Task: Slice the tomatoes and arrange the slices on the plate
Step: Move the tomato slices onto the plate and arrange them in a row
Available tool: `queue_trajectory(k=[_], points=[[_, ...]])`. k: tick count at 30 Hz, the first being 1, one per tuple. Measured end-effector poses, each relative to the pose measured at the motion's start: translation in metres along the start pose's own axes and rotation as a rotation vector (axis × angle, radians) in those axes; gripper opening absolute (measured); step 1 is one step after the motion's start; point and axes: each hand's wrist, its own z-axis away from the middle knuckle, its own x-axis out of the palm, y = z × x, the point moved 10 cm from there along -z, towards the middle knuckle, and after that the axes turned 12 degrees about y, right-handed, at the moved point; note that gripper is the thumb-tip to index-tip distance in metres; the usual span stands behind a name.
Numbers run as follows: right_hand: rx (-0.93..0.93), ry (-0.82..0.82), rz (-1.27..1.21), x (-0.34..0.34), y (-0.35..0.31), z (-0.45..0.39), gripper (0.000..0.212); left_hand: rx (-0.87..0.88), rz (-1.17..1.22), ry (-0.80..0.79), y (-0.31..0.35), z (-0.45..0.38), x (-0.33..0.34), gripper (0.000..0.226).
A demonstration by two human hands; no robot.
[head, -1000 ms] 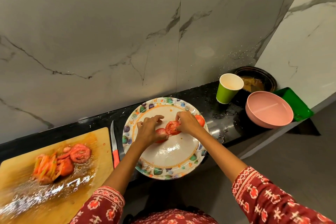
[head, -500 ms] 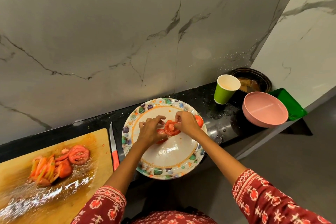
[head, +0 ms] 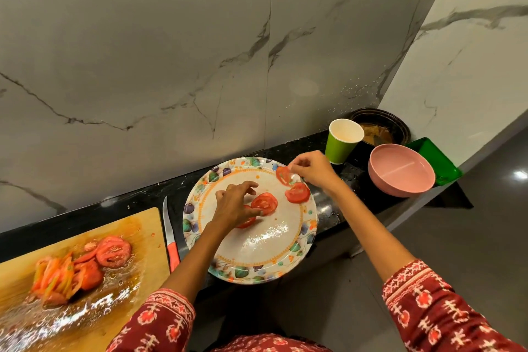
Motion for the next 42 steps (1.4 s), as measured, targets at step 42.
queue_trajectory(k=[42], points=[[-0.022,-0.153,0.533,0.085,0.025,0.036,0.039,-0.128,0.099,0.226,-0.037,-0.003,-0.024,0.027]])
